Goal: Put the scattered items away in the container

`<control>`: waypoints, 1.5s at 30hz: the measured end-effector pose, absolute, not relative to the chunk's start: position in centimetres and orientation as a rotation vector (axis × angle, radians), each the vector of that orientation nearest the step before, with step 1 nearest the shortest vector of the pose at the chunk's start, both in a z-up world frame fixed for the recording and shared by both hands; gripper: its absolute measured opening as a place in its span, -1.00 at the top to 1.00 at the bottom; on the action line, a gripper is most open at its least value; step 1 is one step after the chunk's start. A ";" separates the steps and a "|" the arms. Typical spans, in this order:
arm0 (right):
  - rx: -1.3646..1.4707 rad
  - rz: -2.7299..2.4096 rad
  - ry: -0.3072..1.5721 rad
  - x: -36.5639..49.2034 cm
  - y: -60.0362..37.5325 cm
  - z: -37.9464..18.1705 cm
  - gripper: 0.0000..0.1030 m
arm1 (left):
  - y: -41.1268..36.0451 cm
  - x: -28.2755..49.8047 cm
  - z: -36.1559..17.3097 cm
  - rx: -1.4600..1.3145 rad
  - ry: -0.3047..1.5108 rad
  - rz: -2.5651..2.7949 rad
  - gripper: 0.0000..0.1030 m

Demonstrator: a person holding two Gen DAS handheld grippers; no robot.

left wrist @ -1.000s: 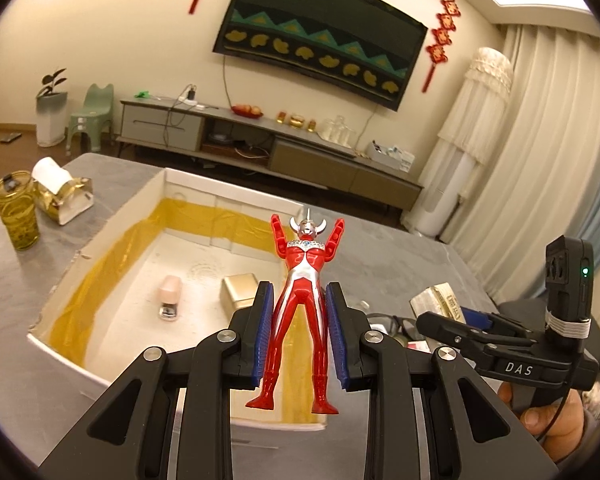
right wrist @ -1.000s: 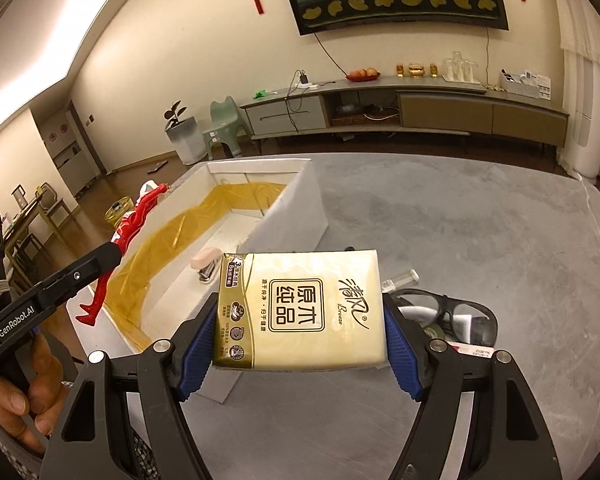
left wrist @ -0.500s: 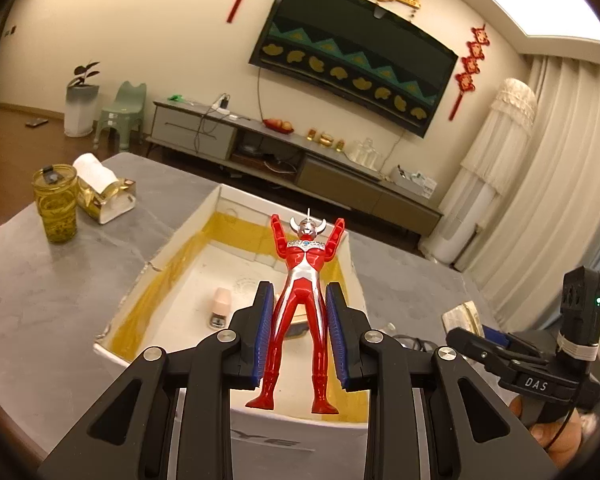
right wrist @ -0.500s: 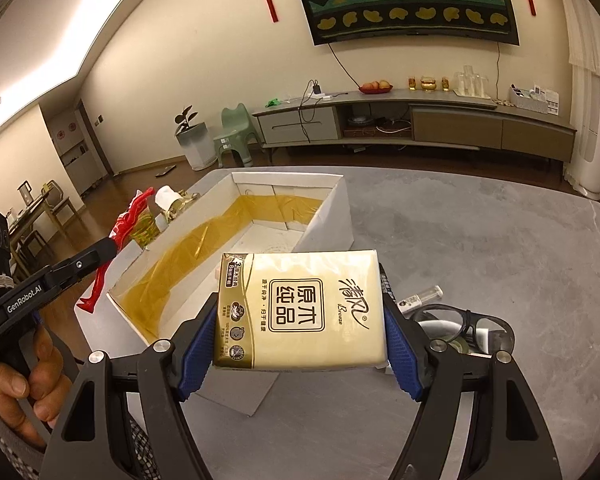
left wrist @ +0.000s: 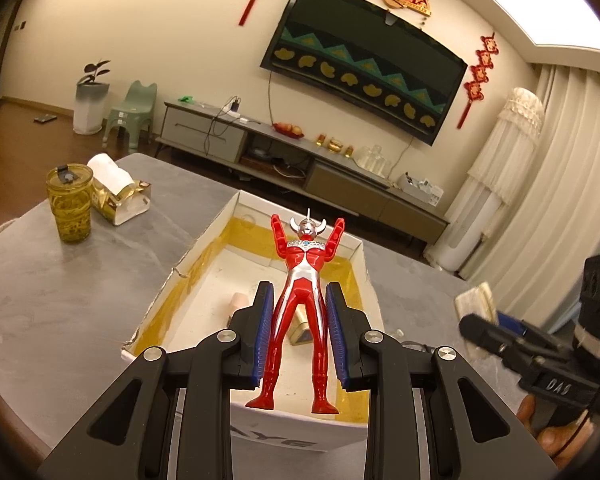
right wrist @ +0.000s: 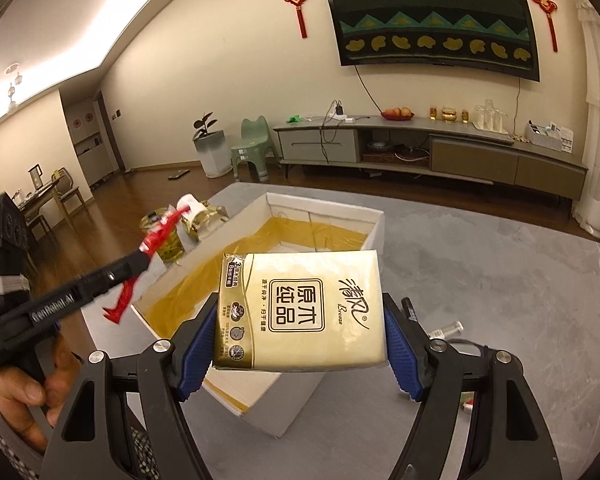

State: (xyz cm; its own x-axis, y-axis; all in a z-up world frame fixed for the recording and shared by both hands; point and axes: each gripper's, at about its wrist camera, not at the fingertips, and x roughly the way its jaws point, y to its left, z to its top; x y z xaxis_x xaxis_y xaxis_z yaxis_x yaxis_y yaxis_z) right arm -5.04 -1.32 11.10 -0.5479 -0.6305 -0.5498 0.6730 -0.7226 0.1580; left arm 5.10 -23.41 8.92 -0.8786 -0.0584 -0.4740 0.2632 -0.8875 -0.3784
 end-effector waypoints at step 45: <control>0.870 -2.022 0.308 -17.5 -11.3 10.6 -0.46 | -24.8 -6.9 5.2 1.120 0.179 -2.543 0.46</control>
State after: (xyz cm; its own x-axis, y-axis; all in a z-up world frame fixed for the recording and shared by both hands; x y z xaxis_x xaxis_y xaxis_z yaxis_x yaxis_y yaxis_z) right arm -17.49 -11.30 10.65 -0.3609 -0.6360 -0.6821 0.8102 -0.5760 0.1084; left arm -6.94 -24.82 5.22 -0.6235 -0.2691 -0.7341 0.3692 -0.9290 0.0269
